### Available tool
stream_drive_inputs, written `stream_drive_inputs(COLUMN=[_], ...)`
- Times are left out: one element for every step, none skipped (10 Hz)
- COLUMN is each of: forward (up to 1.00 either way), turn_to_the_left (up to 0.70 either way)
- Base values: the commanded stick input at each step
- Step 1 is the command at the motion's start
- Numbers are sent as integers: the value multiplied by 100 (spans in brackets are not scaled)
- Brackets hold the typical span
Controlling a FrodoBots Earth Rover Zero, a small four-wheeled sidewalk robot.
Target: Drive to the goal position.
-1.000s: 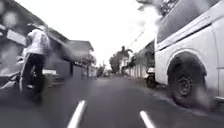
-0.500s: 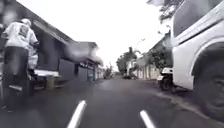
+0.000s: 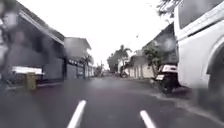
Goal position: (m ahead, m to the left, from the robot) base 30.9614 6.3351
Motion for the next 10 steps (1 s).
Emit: stream_drive_inputs(forward=[100, 100, 100, 100, 100, 100, 100, 100, 100, 100], turn_to_the_left=[15, 5, 0, 0, 2, 8, -4, -40, -40, -40])
